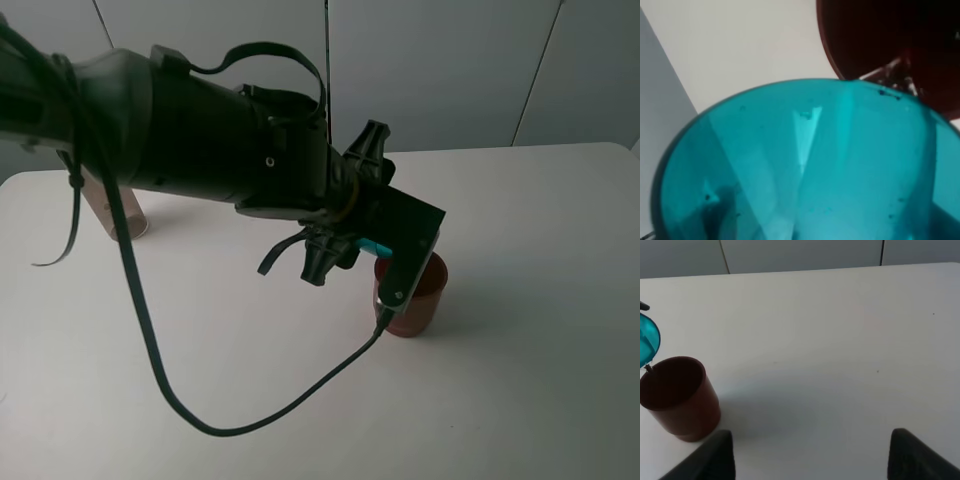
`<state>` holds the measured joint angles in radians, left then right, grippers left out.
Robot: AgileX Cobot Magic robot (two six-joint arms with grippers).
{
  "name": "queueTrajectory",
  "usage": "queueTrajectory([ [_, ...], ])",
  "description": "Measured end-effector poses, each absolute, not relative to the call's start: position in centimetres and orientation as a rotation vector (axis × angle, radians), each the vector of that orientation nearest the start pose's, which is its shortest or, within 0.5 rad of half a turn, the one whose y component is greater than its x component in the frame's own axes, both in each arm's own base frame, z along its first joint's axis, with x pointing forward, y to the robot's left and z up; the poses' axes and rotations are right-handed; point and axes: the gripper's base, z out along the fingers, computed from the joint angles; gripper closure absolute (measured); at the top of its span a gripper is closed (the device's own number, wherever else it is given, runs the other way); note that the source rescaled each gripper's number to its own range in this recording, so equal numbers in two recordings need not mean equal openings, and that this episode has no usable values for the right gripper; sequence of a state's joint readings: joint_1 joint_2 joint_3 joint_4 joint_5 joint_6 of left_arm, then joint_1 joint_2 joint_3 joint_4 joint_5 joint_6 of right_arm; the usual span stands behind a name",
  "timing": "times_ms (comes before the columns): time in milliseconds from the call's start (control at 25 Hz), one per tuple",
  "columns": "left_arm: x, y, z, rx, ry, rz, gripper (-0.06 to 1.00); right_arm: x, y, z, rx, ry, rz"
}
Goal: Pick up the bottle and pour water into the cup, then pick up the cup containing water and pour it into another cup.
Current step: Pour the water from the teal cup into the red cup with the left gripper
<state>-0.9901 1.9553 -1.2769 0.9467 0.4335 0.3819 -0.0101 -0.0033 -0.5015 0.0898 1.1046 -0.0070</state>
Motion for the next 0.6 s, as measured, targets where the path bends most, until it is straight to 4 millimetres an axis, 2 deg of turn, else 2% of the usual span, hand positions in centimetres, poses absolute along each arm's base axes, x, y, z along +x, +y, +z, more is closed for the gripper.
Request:
queueTrajectory([
  [600,25.36,-33.54,18.6,2.203,1.012,0.664,0.94,-0.76,0.74,27.44,-0.004,2.082,0.098],
])
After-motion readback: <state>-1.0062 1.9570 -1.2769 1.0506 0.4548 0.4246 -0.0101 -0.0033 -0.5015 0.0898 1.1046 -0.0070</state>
